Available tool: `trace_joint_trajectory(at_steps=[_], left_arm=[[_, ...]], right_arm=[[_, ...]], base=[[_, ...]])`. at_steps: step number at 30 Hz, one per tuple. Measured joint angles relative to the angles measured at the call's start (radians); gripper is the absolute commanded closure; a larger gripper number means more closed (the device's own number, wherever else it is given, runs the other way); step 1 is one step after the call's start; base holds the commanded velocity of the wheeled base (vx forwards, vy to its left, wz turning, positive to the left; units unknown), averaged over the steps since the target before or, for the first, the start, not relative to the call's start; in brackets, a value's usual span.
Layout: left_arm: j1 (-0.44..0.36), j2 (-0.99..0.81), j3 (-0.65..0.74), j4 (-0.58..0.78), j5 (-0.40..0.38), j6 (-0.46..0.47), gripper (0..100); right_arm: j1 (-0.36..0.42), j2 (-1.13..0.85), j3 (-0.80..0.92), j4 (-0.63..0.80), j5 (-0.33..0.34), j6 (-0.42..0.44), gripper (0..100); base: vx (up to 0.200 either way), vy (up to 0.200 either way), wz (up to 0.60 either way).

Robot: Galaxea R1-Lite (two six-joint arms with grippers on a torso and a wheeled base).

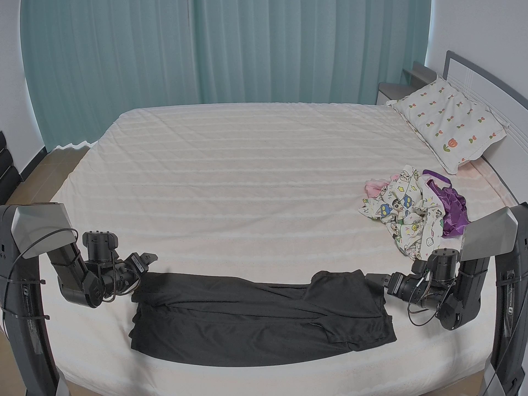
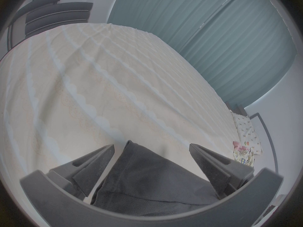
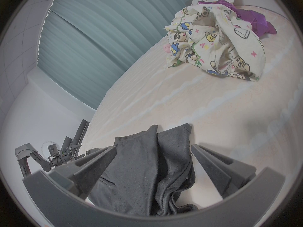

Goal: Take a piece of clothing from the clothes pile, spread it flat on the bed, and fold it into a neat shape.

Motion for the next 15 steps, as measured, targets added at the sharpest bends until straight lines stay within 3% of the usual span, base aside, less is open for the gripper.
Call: trace_joint_trajectory(at_steps=[9,10,15], left_arm=[[-0.015,0.039,-0.009,-0.007,0.017,0.04,0],[-0.018,0.044,-0.013,-0.007,0.025,0.043,100],[-0.028,0.062,-0.021,-0.009,0.071,0.048,100]], right_arm=[[0.001,0.018,-0.008,0.001,-0.002,0.001,0],[0.002,0.02,-0.009,0.0,-0.002,0.001,0],[0.003,0.028,-0.023,0.004,-0.003,0.003,0]], base=[[0.0,0.0,0.0],[0.0,0.0,0.0],[0.0,0.0,0.0]])
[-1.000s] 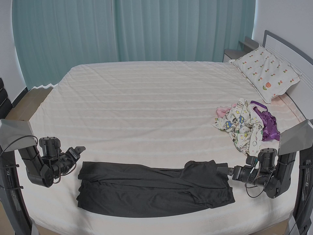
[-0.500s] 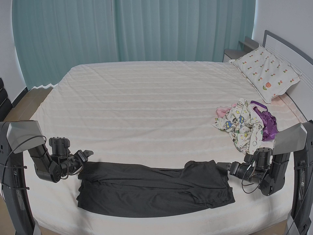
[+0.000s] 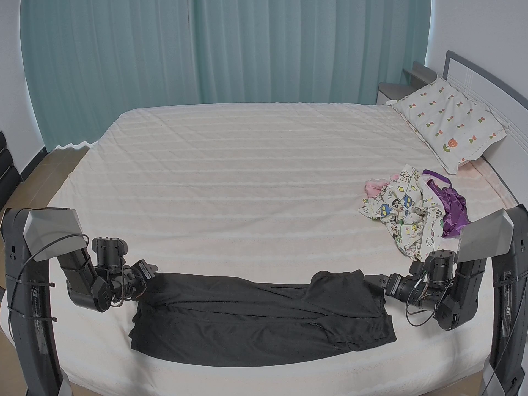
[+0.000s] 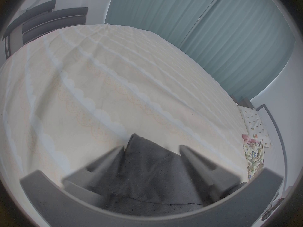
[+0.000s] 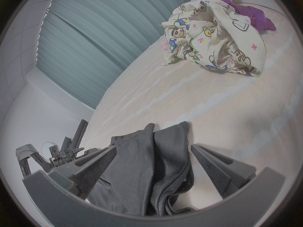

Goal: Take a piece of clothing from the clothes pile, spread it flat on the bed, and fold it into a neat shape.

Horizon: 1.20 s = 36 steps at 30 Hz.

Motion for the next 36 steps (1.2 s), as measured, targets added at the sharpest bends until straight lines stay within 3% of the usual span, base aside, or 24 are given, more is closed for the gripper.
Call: trace_joint_trajectory(at_steps=[10,11,19,36], left_arm=[[-0.006,0.014,0.007,-0.042,0.057,-0.061,100],[-0.006,0.015,0.007,-0.046,0.061,-0.067,100],[0.003,0.017,0.005,-0.071,0.068,-0.102,100],[0.048,0.019,-0.001,-0.073,0.074,-0.109,100]], right_arm=[[0.003,0.021,-0.054,0.06,-0.046,0.0,0],[0.004,0.023,-0.062,0.067,-0.049,0.0,100],[0.01,0.032,-0.142,0.15,-0.065,0.001,100],[0.0,0.047,-0.212,0.072,-0.082,0.009,100]], base=[[0.0,0.0,0.0],[0.0,0.0,0.0],[0.0,0.0,0.0],[0.0,0.0,0.0]])
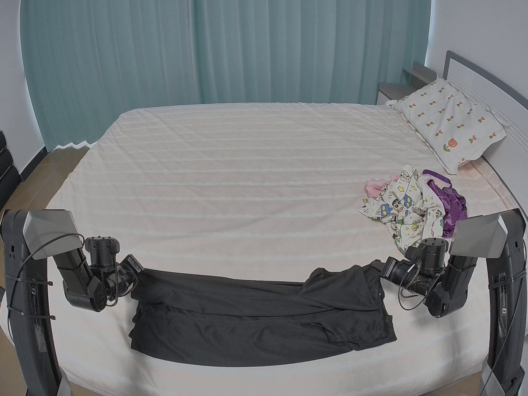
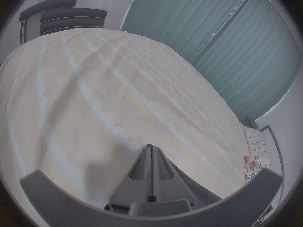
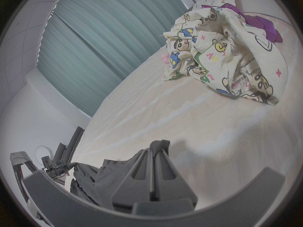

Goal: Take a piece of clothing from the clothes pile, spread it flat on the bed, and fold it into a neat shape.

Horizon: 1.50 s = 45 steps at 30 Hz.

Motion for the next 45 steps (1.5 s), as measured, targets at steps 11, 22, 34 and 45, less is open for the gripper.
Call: trace_joint_trajectory(at_steps=[11,22,34,45], left_arm=[[-0.006,-0.003,0.036,-0.001,0.011,0.001,100],[-0.032,-0.004,0.045,-0.007,0.012,0.001,0],[-0.019,-0.12,0.098,-0.032,-0.057,-0.098,0],[-0.03,-0.202,0.258,-0.045,-0.177,-0.186,0]], right_arm=[[-0.006,0.032,-0.011,-0.009,0.0,0.002,0],[-0.012,0.034,0.003,-0.037,0.0,0.006,0],[-0.005,-0.048,0.147,-0.102,-0.006,0.086,0],[0.146,-0.142,0.207,-0.06,-0.01,0.076,0]], base=[[0.0,0.0,0.0],[0.0,0.0,0.0],[0.0,0.0,0.0],[0.0,0.0,0.0]])
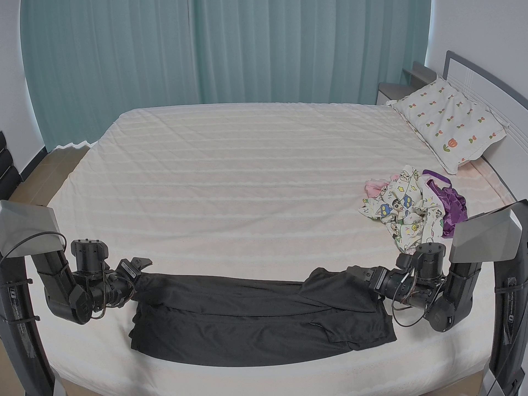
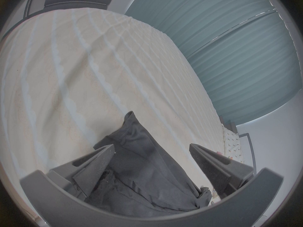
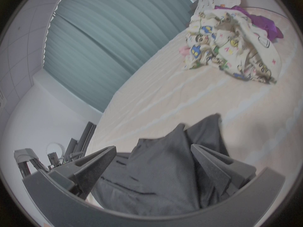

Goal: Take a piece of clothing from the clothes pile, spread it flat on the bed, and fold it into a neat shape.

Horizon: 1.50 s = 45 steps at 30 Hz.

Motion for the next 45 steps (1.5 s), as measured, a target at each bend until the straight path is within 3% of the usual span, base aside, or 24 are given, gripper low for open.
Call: trace_joint_trajectory(at_steps=[3,8,13,20,32,41,45], left_arm=[[-0.002,-0.002,0.015,-0.001,-0.005,-0.004,0],[-0.004,-0.004,0.028,-0.001,-0.007,-0.006,0],[-0.004,-0.004,0.032,-0.002,-0.007,-0.004,0],[-0.006,-0.003,0.033,-0.002,-0.007,-0.001,0],[-0.006,-0.001,0.029,-0.002,-0.006,0.001,0],[-0.013,0.001,0.028,-0.003,-0.001,0.001,0],[-0.018,0.001,0.027,-0.002,0.001,0.001,0]], right_arm=[[0.047,-0.013,-0.009,0.061,-0.01,-0.017,0],[0.109,-0.037,-0.051,0.181,-0.116,-0.023,0],[0.169,-0.051,-0.086,0.244,-0.173,-0.016,0],[0.216,-0.061,-0.102,0.268,-0.278,0.089,0],[0.271,-0.09,-0.111,0.367,-0.286,0.275,0],[0.268,-0.096,-0.104,0.382,-0.293,0.281,0],[0.273,-0.094,-0.105,0.414,-0.302,0.282,0]], base=[[0.0,0.0,0.0],[0.0,0.0,0.0],[0.0,0.0,0.0],[0.0,0.0,0.0],[0.0,0.0,0.0],[0.0,0.0,0.0],[-0.2,0.0,0.0]])
